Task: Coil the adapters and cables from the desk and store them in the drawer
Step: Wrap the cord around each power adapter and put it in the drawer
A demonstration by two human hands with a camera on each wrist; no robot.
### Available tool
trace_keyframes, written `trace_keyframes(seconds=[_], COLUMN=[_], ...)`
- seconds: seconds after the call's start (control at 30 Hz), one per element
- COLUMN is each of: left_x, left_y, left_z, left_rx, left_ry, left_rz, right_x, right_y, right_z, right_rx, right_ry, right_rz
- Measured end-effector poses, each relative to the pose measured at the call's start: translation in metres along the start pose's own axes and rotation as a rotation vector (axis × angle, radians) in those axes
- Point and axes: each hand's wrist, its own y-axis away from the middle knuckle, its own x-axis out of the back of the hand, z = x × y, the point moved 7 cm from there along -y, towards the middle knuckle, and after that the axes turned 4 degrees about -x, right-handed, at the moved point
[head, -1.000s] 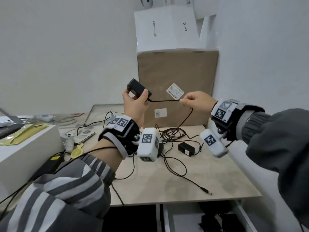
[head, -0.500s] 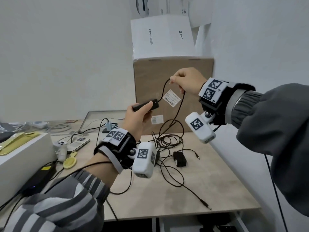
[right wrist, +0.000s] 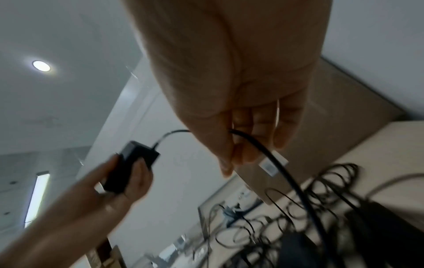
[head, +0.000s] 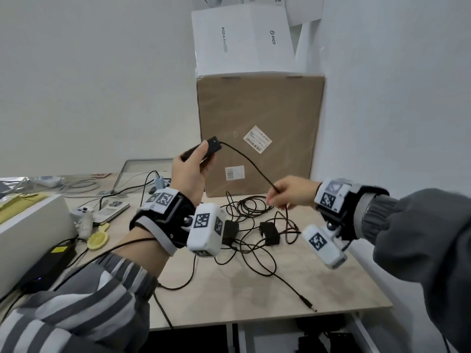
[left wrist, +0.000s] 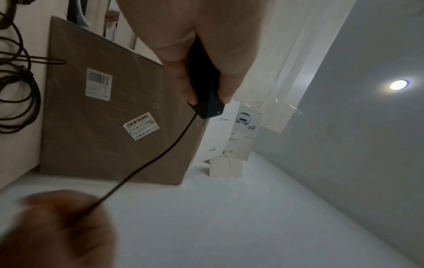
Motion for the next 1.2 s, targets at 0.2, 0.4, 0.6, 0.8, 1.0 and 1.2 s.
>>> trace_keyframes(seconds=[0.2, 0.4, 0.6, 0.8, 1.0, 1.2], left_x=[0.009, 0.014, -0.005, -0.009, -0.018, -0.037], left_y=[-0.002, 0.018, 0.022, 0.019, 0.029, 0.037], left_z=[0.009, -0.034, -0.039, -0.036, -0.058, -0.075], left_rx=[-0.052, 0.121, 0.119, 0.077, 0.161, 0.174], left_ry=[-0.04, -0.213, -0.244, -0.22, -0.16, -0.196], left_rz=[0.015, -0.085, -0.147, -0.079, -0.033, -0.068], right_x=[-0.057, 0.062, 0.16, 0.196, 0.142, 0.103], right_y=[0.004, 0.023, 0.072, 0.087, 0.08, 0.083], right_z=[0.059, -0.025, -0.103, -0.061, -0.005, -0.009], right_rx=[-0.074, 0.146, 0.436, 0.277, 0.002, -0.007], right_ry=[0.275, 0.032, -0.201, -0.255, -0.256, -0.176], right_rz=[-0.17, 0.579, 0.956, 0.934, 0.627, 0.299])
